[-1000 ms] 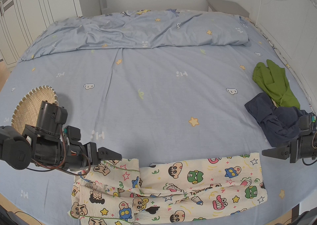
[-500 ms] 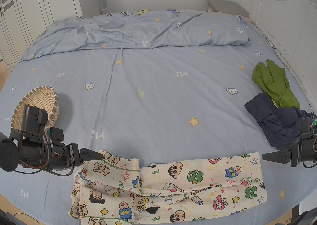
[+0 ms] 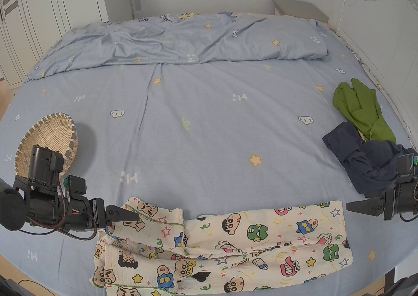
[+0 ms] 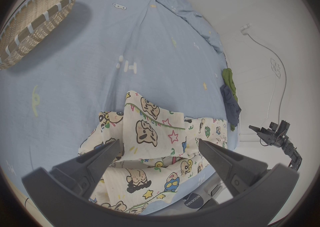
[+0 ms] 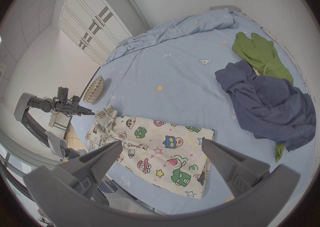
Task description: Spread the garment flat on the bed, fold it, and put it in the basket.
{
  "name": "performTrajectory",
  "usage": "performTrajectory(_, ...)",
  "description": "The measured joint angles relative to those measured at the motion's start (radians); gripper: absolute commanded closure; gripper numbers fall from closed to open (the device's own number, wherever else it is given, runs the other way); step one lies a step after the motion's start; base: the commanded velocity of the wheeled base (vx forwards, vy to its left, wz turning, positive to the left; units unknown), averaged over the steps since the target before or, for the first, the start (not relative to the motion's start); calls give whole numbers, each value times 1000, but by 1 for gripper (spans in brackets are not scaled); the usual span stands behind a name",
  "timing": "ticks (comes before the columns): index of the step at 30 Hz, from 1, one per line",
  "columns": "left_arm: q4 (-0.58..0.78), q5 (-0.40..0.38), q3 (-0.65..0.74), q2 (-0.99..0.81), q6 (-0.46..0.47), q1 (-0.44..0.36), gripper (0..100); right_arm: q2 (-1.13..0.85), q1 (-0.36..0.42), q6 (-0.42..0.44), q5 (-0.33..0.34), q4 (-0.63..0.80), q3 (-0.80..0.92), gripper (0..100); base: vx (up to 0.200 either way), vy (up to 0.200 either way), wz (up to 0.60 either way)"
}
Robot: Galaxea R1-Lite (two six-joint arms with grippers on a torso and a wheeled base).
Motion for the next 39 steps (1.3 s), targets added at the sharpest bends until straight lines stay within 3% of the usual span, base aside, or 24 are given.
performTrajectory(20, 0, -5, 3, 94, 18, -27, 0, -10, -1, 0, 0, -3, 6, 0, 0, 0, 0)
performTrajectory(21, 0, -5, 4, 94, 18, -27, 100, -11, -1, 0, 0, -2, 6, 0, 0, 0, 0)
performTrajectory(39, 2, -5, 56, 101, 31, -21, 100, -14, -3, 0, -5, -1, 6, 0, 0, 0, 0)
